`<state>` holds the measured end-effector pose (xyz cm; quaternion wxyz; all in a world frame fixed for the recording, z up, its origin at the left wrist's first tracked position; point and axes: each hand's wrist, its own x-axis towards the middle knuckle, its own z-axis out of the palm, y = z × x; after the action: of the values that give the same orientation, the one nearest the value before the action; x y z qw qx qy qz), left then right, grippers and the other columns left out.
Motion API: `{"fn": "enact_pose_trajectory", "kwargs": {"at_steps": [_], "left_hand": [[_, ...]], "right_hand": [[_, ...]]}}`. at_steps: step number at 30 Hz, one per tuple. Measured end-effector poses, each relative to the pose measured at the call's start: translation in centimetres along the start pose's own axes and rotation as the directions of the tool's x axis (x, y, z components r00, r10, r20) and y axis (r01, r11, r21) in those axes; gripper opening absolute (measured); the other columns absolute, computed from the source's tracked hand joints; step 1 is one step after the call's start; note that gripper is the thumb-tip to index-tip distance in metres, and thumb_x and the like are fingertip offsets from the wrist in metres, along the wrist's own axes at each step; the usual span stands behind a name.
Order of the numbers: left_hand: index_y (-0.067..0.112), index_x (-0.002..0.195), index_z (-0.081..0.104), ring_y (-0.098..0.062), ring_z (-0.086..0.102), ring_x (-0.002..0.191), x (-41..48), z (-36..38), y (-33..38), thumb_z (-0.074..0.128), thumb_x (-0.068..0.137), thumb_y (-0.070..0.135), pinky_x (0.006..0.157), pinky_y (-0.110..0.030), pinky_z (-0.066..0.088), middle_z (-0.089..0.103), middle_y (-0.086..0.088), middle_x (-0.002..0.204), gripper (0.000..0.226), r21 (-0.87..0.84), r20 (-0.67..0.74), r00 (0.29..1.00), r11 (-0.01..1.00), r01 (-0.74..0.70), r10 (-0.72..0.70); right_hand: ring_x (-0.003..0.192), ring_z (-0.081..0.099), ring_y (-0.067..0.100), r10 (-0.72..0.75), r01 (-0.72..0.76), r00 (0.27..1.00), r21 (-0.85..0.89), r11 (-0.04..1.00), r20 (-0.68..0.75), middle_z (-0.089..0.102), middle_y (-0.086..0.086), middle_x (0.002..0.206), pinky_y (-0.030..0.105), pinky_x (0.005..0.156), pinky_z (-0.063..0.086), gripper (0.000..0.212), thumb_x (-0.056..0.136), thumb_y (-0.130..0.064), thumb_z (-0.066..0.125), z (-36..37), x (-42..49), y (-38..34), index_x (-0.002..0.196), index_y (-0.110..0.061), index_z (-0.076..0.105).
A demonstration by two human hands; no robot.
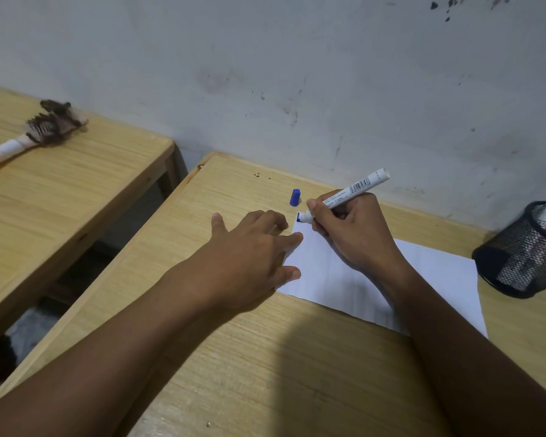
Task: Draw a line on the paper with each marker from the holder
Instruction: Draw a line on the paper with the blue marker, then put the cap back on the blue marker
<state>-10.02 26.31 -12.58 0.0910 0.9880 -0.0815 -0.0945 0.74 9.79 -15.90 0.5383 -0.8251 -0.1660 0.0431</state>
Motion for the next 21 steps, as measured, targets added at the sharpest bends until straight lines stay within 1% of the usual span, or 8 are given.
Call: {"fn": "enact_pose_trajectory", "kwargs": {"at_steps": [2, 5, 8, 9, 11, 14, 17, 21], "left_hand": [[0.036, 0.146, 0.034, -0.016, 0.014, 0.146, 0.1, 0.1, -0.1, 0.043, 0.095, 0.055, 0.110, -0.072, 0.014, 0.023, 0.004, 0.157, 0.055, -0.003, -0.003, 1.000, 1.000, 0.001, -0.001], [0.036, 0.144, 0.036, -0.015, 0.015, 0.144, 0.2, 0.4, -0.2, 0.046, 0.095, 0.054, 0.110, -0.073, 0.011, 0.026, 0.005, 0.154, 0.054, -0.053, -0.023, 1.000, 0.999, 0.006, -0.007], [0.036, 0.144, 0.036, -0.011, 0.015, 0.142, 0.1, 0.5, -0.1, 0.050, 0.092, 0.051, 0.111, -0.071, 0.006, 0.028, 0.008, 0.151, 0.056, -0.136, -0.038, 0.999, 0.991, 0.019, -0.025], [0.036, 0.141, 0.039, -0.010, 0.018, 0.141, 0.0, 0.5, -0.1, 0.053, 0.090, 0.051, 0.112, -0.068, 0.008, 0.031, 0.010, 0.148, 0.055, -0.169, -0.052, 0.998, 0.985, 0.028, -0.037], [0.035, 0.133, 0.046, -0.009, 0.034, 0.132, 0.3, 0.1, 0.0, 0.057, 0.085, 0.053, 0.110, -0.056, 0.018, 0.045, 0.015, 0.134, 0.052, -0.286, -0.125, 0.987, 0.956, 0.066, -0.105], [0.033, 0.120, 0.049, -0.010, 0.057, 0.101, 2.6, -1.2, 0.2, 0.058, 0.083, 0.060, 0.094, -0.041, 0.029, 0.060, 0.016, 0.108, 0.048, -0.482, -0.228, 0.925, 0.861, 0.162, -0.302], [0.033, 0.116, 0.052, -0.013, 0.058, 0.087, 5.9, -2.0, 0.1, 0.056, 0.086, 0.058, 0.084, -0.040, 0.025, 0.065, 0.016, 0.090, 0.039, -0.458, -0.235, 0.904, 0.861, 0.222, -0.358], [0.030, 0.091, 0.069, -0.019, 0.063, 0.093, 7.5, -2.8, 0.3, 0.058, 0.088, 0.043, 0.082, -0.042, 0.026, 0.068, 0.011, 0.083, 0.018, -0.362, -0.257, 0.900, 0.899, 0.248, -0.352]], "right_hand": [[0.072, 0.074, 0.017, -0.001, 0.002, 1.000, 0.040, 0.999, -0.026, 0.076, 0.005, 0.076, 0.037, 0.069, 0.063, 0.019, 0.094, -0.029, 0.069, 0.0, 0.0, -0.1, 0.093, -0.010, 0.076], [0.059, 0.064, 0.018, 0.039, -0.010, 0.993, 0.257, 0.966, -0.111, 0.071, 0.012, 0.069, 0.031, 0.055, 0.053, 0.021, 0.095, -0.021, 0.068, -0.7, 0.1, -0.8, 0.094, 0.000, 0.074], [0.054, 0.056, 0.019, 0.046, 0.049, 0.979, 0.448, 0.893, -0.200, 0.067, 0.014, 0.068, 0.028, 0.050, 0.048, 0.026, 0.095, -0.016, 0.068, -2.3, 0.2, -2.2, 0.097, 0.010, 0.068], [0.052, 0.055, 0.018, 0.036, 0.074, 0.974, 0.461, 0.884, -0.224, 0.066, 0.014, 0.067, 0.027, 0.049, 0.048, 0.028, 0.095, -0.016, 0.068, -2.9, 0.2, -2.7, 0.097, 0.012, 0.067], [0.050, 0.054, 0.016, 0.005, 0.109, 0.967, 0.429, 0.897, -0.255, 0.066, 0.013, 0.067, 0.024, 0.046, 0.048, 0.028, 0.096, -0.015, 0.068, -4.0, -0.1, -3.5, 0.098, 0.013, 0.067], [0.051, 0.056, 0.015, -0.023, 0.125, 0.965, 0.378, 0.917, -0.262, 0.068, 0.011, 0.067, 0.023, 0.046, 0.050, 0.026, 0.095, -0.016, 0.068, -5.2, -0.9, -4.3, 0.096, 0.010, 0.069], [0.051, 0.057, 0.015, -0.028, 0.129, 0.964, 0.370, 0.920, -0.265, 0.069, 0.012, 0.067, 0.023, 0.046, 0.051, 0.024, 0.095, -0.014, 0.068, -6.2, -2.3, -4.8, 0.094, 0.010, 0.069], [0.053, 0.058, 0.018, -0.035, 0.132, 0.966, 0.371, 0.919, -0.256, 0.069, 0.010, 0.065, 0.025, 0.046, 0.051, 0.017, 0.094, -0.013, 0.068, -7.9, -4.9, -5.3, 0.089, 0.003, 0.070]]}}
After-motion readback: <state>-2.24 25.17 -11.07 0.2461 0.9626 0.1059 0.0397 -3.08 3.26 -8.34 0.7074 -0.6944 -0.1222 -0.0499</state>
